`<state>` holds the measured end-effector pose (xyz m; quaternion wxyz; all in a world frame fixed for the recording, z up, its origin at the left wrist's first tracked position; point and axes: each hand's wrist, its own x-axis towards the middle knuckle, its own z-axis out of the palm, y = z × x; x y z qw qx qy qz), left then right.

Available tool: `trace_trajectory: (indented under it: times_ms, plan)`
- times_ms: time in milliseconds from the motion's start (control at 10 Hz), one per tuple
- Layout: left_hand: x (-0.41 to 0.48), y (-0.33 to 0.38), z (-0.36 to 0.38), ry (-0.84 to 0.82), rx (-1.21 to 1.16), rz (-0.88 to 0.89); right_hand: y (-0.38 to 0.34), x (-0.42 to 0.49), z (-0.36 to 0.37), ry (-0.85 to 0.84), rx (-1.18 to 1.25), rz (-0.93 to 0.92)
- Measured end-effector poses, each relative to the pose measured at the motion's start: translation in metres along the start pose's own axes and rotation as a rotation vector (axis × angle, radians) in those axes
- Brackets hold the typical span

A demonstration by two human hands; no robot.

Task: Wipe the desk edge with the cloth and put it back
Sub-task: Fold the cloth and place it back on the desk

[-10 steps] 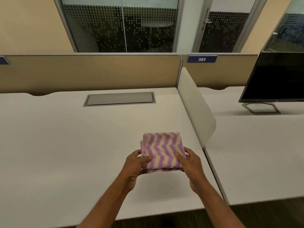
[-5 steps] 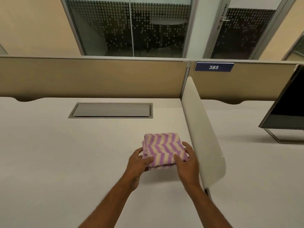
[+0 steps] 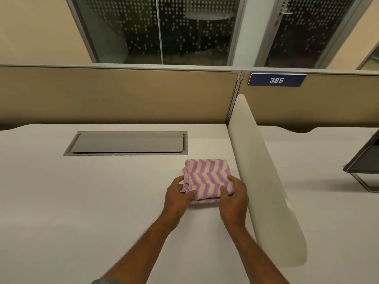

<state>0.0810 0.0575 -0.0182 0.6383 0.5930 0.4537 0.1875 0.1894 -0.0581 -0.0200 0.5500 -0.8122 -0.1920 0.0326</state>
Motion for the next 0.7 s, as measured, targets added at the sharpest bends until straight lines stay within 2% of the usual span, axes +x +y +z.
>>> trace_trajectory:
  times_ms: [200, 500, 600, 700]
  plan:
    - [0.009, -0.013, 0.003, 0.007, 0.105, 0.04, 0.019, 0.001, 0.011, 0.013, -0.203, -0.062]
    - [-0.004, -0.026, 0.011, 0.101, 0.38, 0.158, 0.036, -0.002, 0.016, -0.074, -0.514, -0.053]
    - [-0.011, -0.028, 0.007, 0.092, 0.42, 0.18, 0.036, -0.005, 0.012, -0.111, -0.506, -0.038]
    - [-0.023, -0.024, 0.002, 0.153, 0.457, 0.18, 0.029, -0.011, 0.008, -0.1, -0.455, -0.066]
